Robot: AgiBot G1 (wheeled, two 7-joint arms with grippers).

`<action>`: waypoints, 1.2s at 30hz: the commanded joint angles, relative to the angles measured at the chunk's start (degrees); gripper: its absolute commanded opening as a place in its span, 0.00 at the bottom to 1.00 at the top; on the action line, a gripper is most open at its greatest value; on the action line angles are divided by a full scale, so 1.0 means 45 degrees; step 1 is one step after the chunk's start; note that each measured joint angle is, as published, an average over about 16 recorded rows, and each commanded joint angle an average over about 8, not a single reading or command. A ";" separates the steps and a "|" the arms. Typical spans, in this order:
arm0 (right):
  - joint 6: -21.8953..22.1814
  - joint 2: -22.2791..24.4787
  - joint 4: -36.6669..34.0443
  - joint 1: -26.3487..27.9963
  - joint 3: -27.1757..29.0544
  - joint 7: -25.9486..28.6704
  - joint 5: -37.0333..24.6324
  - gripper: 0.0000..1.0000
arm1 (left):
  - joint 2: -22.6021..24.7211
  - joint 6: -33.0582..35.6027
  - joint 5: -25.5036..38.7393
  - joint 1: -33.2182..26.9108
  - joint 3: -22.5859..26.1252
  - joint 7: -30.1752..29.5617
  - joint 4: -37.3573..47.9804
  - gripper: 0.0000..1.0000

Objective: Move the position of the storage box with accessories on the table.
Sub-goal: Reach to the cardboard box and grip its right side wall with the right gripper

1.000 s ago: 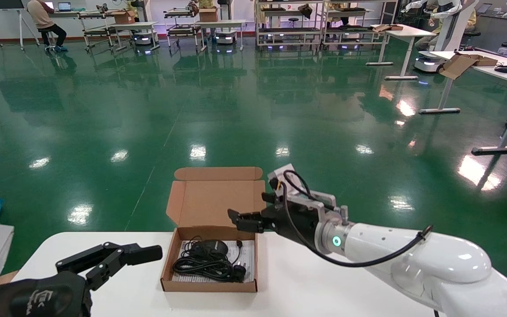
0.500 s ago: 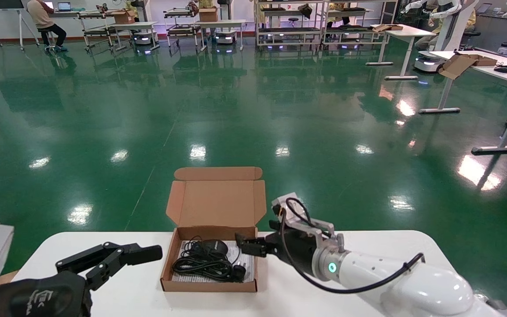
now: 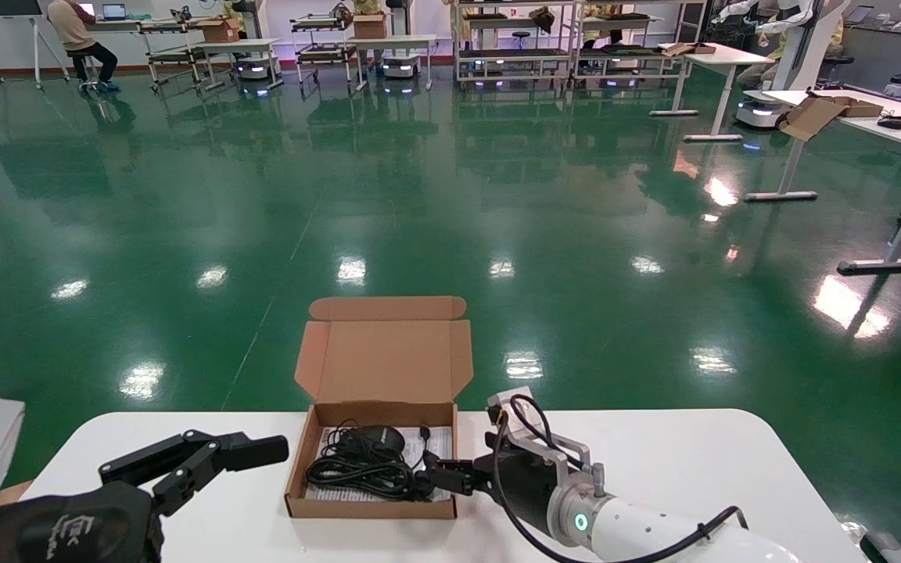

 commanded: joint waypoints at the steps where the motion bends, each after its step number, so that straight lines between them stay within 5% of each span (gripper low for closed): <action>1: 0.0223 0.0001 0.0058 -0.0097 -0.0157 0.0045 0.0198 1.00 | 0.0000 0.0000 0.0000 0.0000 0.0000 0.0000 0.0000 1.00; 27: 0.2096 0.0026 0.0656 -0.0908 -0.1167 -0.0599 0.2295 0.97 | 0.0000 0.0000 0.0000 0.0000 0.0000 0.0000 0.0000 1.00; 34: 0.2245 0.0030 0.0705 -0.1032 -0.1088 -0.1139 0.2734 0.15 | 0.0000 0.0000 0.0000 0.0000 0.0000 0.0000 0.0000 1.00; 36: 0.2271 0.0030 0.0731 -0.1052 -0.1056 -0.1294 0.2858 0.00 | 0.0000 0.0000 0.0000 0.0000 0.0000 0.0000 0.0000 1.00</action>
